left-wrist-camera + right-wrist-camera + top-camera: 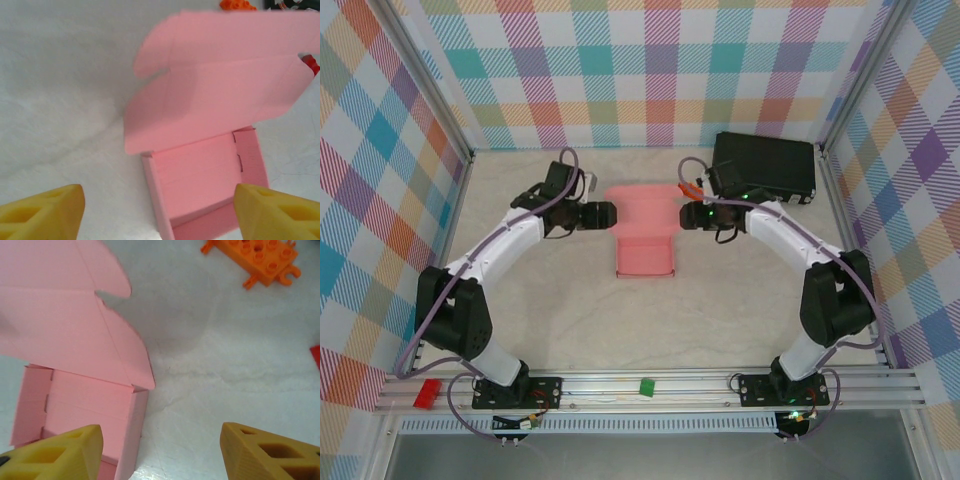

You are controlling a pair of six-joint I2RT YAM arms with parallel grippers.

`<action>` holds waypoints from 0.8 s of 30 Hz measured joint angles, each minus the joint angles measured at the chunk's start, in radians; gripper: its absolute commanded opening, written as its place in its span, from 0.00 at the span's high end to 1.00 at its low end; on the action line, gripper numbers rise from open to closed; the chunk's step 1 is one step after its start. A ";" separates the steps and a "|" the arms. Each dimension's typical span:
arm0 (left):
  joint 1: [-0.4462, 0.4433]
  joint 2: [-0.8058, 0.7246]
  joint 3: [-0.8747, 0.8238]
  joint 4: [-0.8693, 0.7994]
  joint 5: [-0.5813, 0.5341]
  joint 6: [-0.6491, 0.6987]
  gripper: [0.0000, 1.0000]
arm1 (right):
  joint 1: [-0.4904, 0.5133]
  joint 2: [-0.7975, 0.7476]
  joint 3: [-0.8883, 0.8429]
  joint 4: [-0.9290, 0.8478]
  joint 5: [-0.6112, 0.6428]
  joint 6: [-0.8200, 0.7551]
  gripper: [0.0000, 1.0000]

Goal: Fold the paper box

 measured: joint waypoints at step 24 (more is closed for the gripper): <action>0.083 0.366 0.380 -0.211 0.264 0.300 0.32 | -0.093 0.351 0.404 -0.209 -0.373 -0.487 0.43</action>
